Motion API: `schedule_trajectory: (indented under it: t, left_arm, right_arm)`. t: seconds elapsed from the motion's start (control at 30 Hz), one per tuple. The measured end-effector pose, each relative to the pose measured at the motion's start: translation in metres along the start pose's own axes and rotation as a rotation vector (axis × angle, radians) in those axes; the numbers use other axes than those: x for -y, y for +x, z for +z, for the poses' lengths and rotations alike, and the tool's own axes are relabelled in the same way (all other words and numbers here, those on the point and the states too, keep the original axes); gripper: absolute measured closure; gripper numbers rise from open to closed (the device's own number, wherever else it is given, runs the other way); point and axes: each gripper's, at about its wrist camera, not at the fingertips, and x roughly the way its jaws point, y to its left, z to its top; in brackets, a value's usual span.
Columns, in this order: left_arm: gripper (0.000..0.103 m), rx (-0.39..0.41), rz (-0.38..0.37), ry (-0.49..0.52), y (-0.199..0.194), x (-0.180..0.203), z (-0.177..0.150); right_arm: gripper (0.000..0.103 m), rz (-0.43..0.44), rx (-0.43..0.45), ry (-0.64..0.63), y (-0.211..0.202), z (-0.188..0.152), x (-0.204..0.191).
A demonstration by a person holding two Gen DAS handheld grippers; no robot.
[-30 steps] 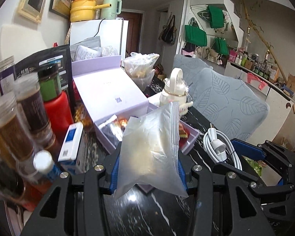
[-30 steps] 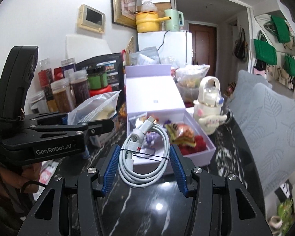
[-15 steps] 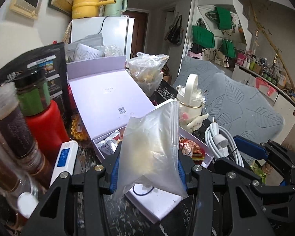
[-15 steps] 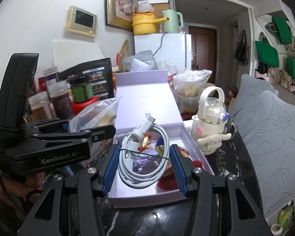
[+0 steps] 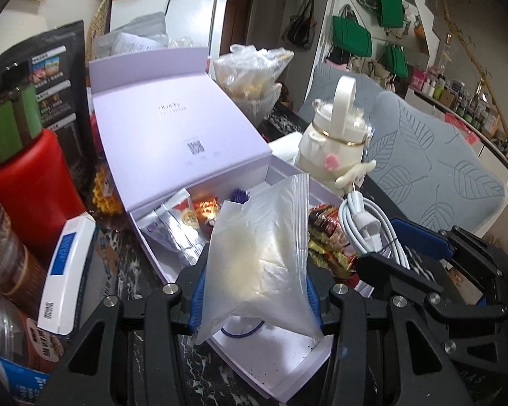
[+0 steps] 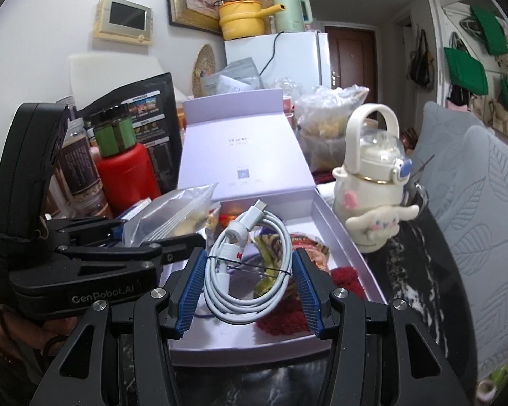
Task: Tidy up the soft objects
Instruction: 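Lower the cable with the right tool while the left tool lowers the zip bag into the box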
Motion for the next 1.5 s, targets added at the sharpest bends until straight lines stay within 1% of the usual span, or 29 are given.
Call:
schedule_trajectory:
  t: [0.3,0.53,0.67,0.8,0.87,0.93,1.07,1.13,1.3,1.43,1.5]
  left_arm:
    - [0.057,-0.054,-0.011,0.009,0.019,-0.002,-0.01]
    - [0.057,-0.101,-0.019,0.01,0.036,-0.003,-0.019]
    - [0.057,-0.09,-0.004,0.031,0.039,0.0,-0.022]
    - [0.057,-0.092,0.006,0.03,0.042,-0.001,-0.024]
    - [0.057,-0.095,0.014,0.034,0.044,-0.001,-0.024]
    - [0.057,-0.106,0.011,0.027,0.046,-0.002,-0.025]
    - [0.057,-0.092,0.029,0.047,0.048,0.001,-0.027]
    - [0.057,-0.087,0.033,0.049,0.048,0.001,-0.028]
    - [0.056,-0.092,0.041,0.048,0.049,0.003,-0.027]
    - [0.055,-0.104,0.081,0.066,0.052,0.008,-0.028]
    - [0.055,-0.109,0.087,0.067,0.053,0.011,-0.027]
  right_arm:
    - [0.052,0.035,0.007,0.03,0.017,-0.011,0.01]
    - [0.052,0.036,-0.016,0.04,0.029,-0.022,0.014]
    - [0.051,0.021,-0.013,0.032,0.032,-0.024,0.015]
    - [0.052,0.015,-0.02,0.024,0.034,-0.026,0.016]
    - [0.052,0.012,-0.03,0.015,0.036,-0.027,0.015]
    - [0.054,0.006,-0.051,0.015,0.04,-0.029,0.015]
    - [0.055,-0.003,-0.098,0.034,0.048,-0.033,0.019]
    - [0.055,-0.015,-0.103,0.034,0.049,-0.035,0.019]
    - [0.055,-0.009,-0.111,0.042,0.048,-0.035,0.021]
    - [0.054,-0.013,-0.11,0.044,0.046,-0.035,0.021]
    - [0.054,-0.021,-0.111,0.047,0.044,-0.036,0.022]
